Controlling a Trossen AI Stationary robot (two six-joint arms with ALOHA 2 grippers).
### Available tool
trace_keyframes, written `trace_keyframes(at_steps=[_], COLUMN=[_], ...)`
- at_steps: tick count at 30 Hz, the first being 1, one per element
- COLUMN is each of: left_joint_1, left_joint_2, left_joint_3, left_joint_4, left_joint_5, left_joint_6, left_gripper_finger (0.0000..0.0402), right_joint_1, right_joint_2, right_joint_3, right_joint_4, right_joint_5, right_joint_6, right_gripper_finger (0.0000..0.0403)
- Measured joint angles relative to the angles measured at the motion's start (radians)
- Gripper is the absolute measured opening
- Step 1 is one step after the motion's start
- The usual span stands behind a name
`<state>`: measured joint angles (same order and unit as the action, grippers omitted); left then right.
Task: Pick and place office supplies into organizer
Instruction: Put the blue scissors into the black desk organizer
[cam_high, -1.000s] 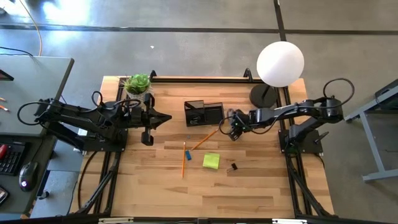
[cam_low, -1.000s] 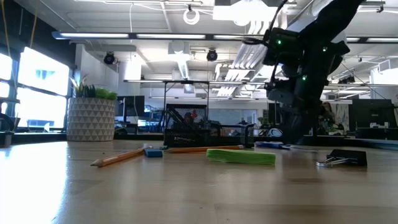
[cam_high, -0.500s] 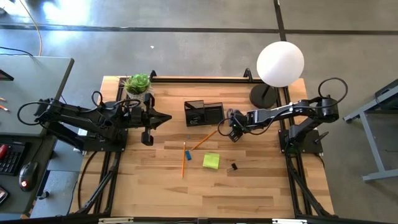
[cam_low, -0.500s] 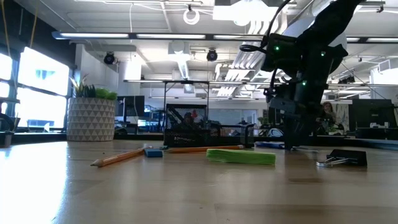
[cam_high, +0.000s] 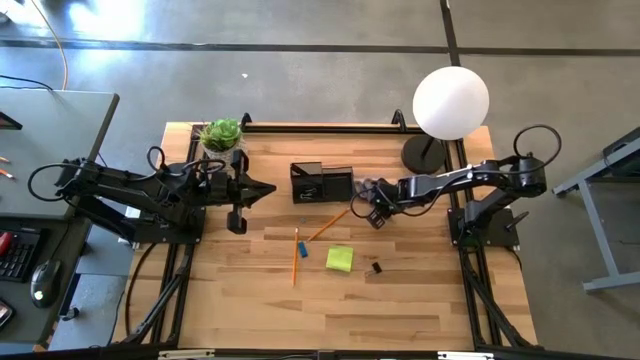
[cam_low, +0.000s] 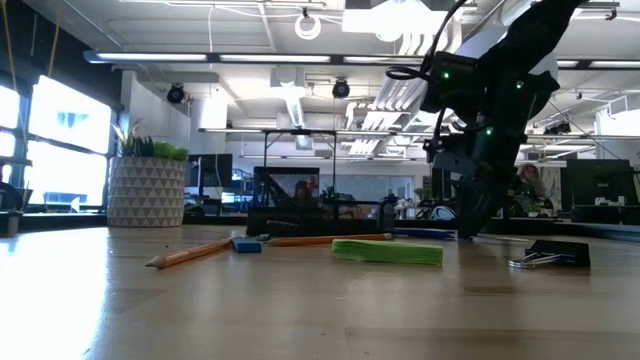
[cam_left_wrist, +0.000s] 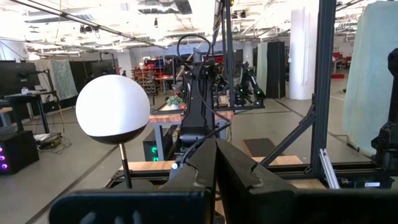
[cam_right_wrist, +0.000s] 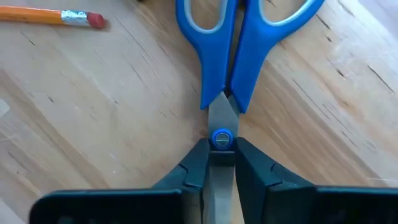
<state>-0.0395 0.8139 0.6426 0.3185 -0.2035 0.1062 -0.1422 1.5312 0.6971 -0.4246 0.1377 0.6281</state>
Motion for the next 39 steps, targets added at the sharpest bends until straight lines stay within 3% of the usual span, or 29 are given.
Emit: trace_keyframes(at_steps=[5, 9, 18, 22, 27, 39], left_joint_1=[0.000, 0.000, 0.000, 0.000, 0.000, 0.000], left_joint_2=[0.000, 0.000, 0.000, 0.000, 0.000, 0.000], left_joint_3=[0.000, 0.000, 0.000, 0.000, 0.000, 0.000], left_joint_4=[0.000, 0.000, 0.001, 0.003, 0.024, 0.022], left_joint_5=[0.000, 0.000, 0.000, 0.000, 0.000, 0.000], left_joint_6=[-0.001, 0.000, 0.000, 0.000, 0.001, 0.001], left_gripper_finger=[0.0001, 0.0001, 0.0001, 0.0001, 0.0001, 0.0001], right_joint_1=[-0.010, -0.010, 0.007, 0.044, 0.073, 0.018], right_joint_2=[-0.006, -0.049, -0.321, -0.395, -0.362, 0.041], right_joint_3=[0.001, -0.001, -0.001, 0.000, 0.002, 0.002], right_joint_4=[-0.056, -0.118, -0.083, 0.109, 0.478, 1.297], right_joint_5=[-0.010, 0.011, 0.133, 0.195, 0.248, 0.150], right_joint_6=[0.000, 0.000, -0.036, -0.154, -0.377, -0.737], right_gripper_finger=[0.0059, 0.0048, 0.0045, 0.0043, 0.0038, 0.0043])
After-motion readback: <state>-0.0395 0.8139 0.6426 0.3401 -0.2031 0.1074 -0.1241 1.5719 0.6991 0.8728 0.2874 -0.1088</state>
